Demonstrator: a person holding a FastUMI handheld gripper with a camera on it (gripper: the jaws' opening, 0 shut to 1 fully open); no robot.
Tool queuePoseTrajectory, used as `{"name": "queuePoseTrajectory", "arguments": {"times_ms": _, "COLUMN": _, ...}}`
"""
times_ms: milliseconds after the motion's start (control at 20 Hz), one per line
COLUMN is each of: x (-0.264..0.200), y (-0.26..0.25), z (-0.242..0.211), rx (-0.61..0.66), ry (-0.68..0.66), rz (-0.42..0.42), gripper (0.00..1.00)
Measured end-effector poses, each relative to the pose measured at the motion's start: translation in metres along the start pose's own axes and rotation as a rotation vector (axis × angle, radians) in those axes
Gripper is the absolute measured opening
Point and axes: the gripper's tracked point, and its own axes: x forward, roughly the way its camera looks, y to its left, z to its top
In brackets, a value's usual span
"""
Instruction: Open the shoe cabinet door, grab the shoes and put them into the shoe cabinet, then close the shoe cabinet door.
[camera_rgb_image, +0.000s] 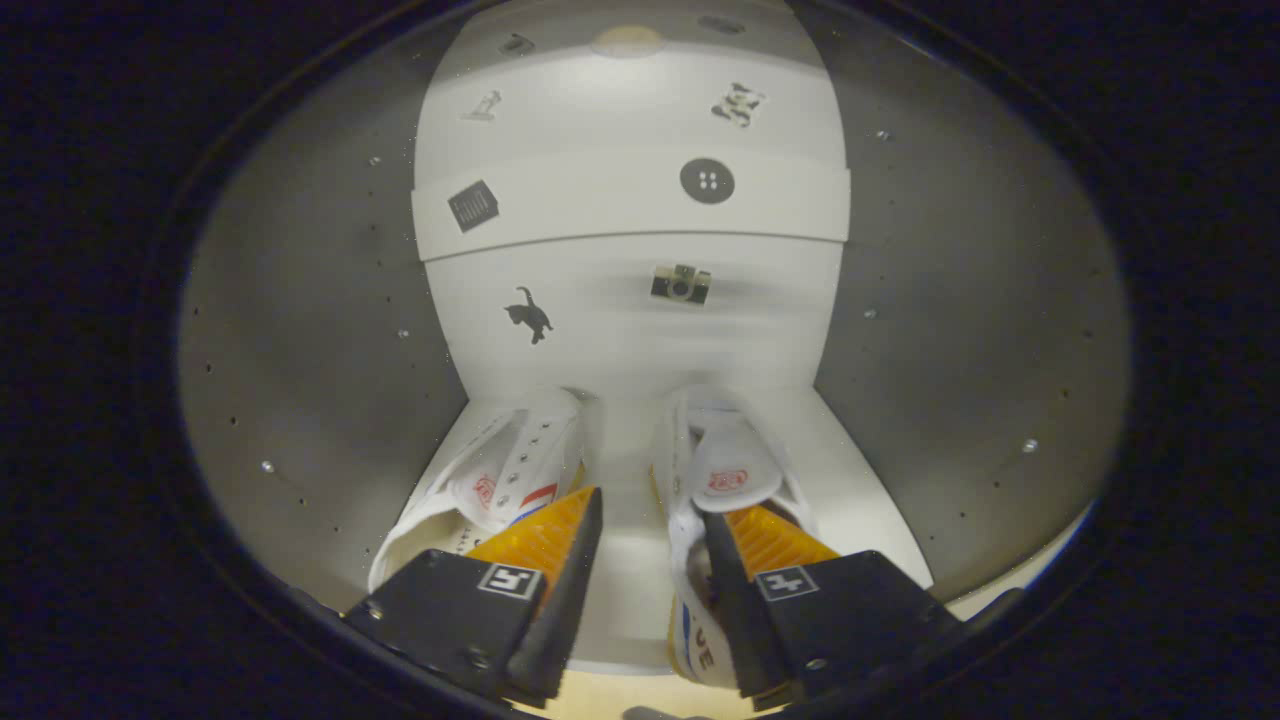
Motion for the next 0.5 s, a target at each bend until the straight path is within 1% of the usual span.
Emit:
{"name": "queuePoseTrajectory", "arguments": {"times_ms": 100, "x": -0.023, "y": -0.003, "z": 0.002, "rx": -0.018, "ry": -0.040, "rz": -0.021, "gripper": 0.82}}
{"name": "queuePoseTrajectory", "arguments": {"times_ms": 200, "x": -0.047, "y": -0.007, "z": 0.003, "rx": -0.047, "ry": -0.085, "rz": -0.045, "gripper": 0.83}}
{"name": "queuePoseTrajectory", "arguments": {"times_ms": 300, "x": -0.073, "y": -0.005, "z": 0.001, "rx": -0.061, "ry": -0.111, "rz": -0.049, "gripper": 0.83}}
{"name": "queuePoseTrajectory", "arguments": {"times_ms": 350, "x": -0.087, "y": -0.004, "z": -0.001, "rx": -0.063, "ry": -0.122, "rz": -0.043, "gripper": 0.86}}
{"name": "queuePoseTrajectory", "arguments": {"times_ms": 400, "x": -0.102, "y": -0.003, "z": -0.002, "rx": -0.060, "ry": -0.136, "rz": -0.045, "gripper": 0.90}}
{"name": "queuePoseTrajectory", "arguments": {"times_ms": 500, "x": -0.133, "y": -0.001, "z": -0.009, "rx": -0.065, "ry": -0.165, "rz": -0.040, "gripper": 0.92}}
